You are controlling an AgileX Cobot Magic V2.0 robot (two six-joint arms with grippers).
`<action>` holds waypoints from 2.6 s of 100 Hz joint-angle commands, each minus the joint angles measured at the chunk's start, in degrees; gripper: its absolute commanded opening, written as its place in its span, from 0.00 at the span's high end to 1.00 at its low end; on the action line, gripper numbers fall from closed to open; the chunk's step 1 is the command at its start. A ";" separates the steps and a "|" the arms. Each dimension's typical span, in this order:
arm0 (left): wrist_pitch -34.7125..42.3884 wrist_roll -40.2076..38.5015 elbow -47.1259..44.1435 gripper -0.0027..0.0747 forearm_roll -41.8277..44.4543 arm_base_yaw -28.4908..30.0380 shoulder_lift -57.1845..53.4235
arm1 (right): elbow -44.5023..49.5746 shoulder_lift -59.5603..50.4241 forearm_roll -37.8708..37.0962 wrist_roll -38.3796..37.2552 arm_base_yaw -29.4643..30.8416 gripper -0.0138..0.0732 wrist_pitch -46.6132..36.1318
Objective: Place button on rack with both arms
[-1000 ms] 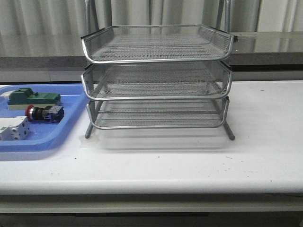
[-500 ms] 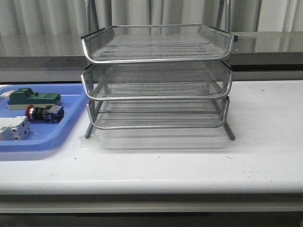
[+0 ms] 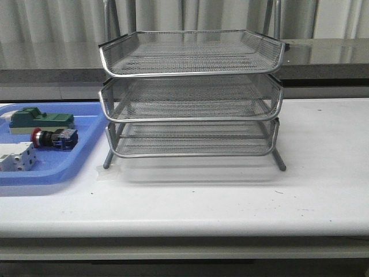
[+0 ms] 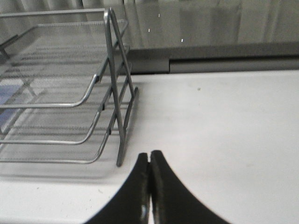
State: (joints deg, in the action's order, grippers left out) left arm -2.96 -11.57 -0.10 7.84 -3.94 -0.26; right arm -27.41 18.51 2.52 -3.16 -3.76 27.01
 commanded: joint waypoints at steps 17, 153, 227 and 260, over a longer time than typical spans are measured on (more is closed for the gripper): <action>4.62 -0.58 -2.68 0.99 -0.42 0.13 -1.80 | -14.45 15.87 4.61 0.09 0.26 0.91 8.62; 4.62 -0.58 -2.68 0.99 -0.42 0.13 -1.80 | -14.89 55.33 70.53 42.19 -3.12 0.32 0.54; 4.62 -0.58 -2.68 0.99 -0.42 0.13 -1.80 | -21.85 73.98 92.04 64.10 -3.12 0.32 2.36; 4.62 -0.58 -2.68 0.99 -0.42 0.13 -1.80 | -24.99 78.44 92.80 64.28 -3.12 0.34 3.92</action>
State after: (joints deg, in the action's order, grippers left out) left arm -2.96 -11.57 -0.10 7.84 -3.94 -0.26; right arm -50.36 98.70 93.36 59.90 -6.96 28.08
